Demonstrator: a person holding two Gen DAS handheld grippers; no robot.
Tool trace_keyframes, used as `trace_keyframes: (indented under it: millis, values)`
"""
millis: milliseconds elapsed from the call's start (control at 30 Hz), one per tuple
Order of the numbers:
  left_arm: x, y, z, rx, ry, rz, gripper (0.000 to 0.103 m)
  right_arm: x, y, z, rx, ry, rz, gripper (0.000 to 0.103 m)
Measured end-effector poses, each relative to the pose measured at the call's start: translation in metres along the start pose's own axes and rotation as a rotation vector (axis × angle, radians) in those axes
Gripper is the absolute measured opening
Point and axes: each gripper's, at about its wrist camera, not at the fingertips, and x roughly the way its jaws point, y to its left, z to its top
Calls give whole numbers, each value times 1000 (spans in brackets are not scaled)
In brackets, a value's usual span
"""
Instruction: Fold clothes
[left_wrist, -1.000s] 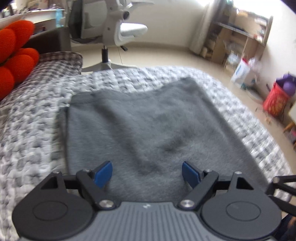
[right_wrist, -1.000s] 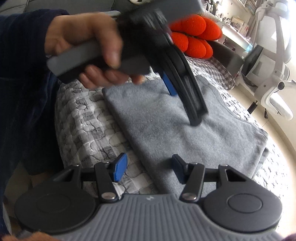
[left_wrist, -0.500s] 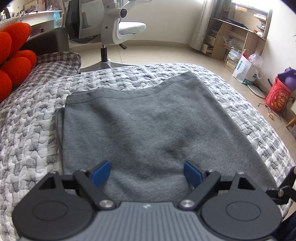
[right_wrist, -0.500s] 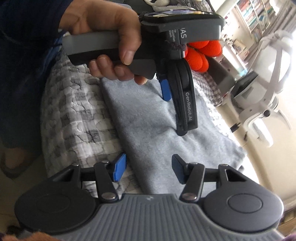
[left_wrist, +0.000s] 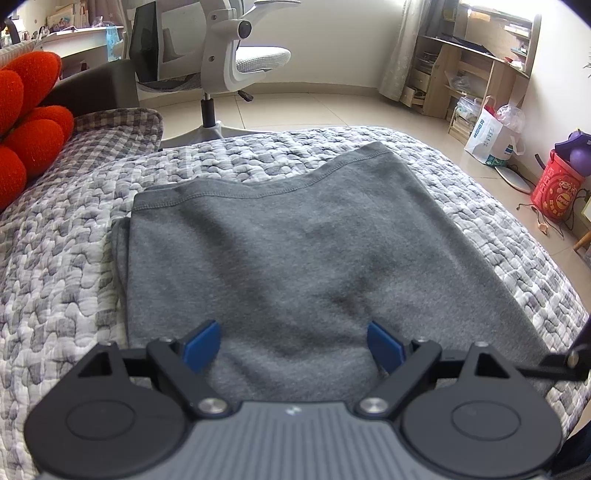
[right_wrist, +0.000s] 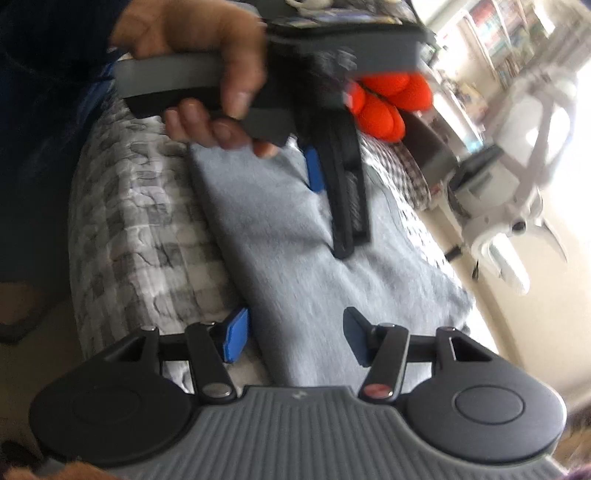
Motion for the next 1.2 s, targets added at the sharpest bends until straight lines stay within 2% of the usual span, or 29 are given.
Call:
trace_keyframes:
  millis: [200, 433, 500, 567, 633, 700, 800, 900, 1067, 1200]
  values:
    - [0, -3, -1, 19, -2, 20, 88, -20, -38, -20, 356, 23, 39, 60]
    - [0, -5, -2, 26, -9, 29, 88, -27, -83, -63, 921, 126, 43, 62]
    - [0, -6, -3, 29, -13, 32, 88, -30, -95, -79, 1080, 127, 78, 62]
    - [0, -6, -4, 29, -17, 32, 88, -35, -101, -91, 1207, 84, 158, 62]
    - [0, -4, -5, 22, -21, 25, 88, -37, -100, -96, 1277, 49, 234, 61]
    - [0, -3, -7, 11, -29, 20, 89, -38, -99, -101, 1340, 22, 299, 56]
    - [0, -5, -9, 18, -38, 28, 89, -36, -96, -107, 1384, 56, 279, 45]
    - [1, -6, -8, 14, -36, 32, 89, -39, -95, -111, 1417, 53, 299, 43]
    - [0, -7, -8, 13, -37, 38, 89, -35, -104, -117, 1476, 50, 308, 34]
    - [-1, -8, -9, 6, -40, 44, 89, -37, -106, -118, 1476, 20, 296, 13]
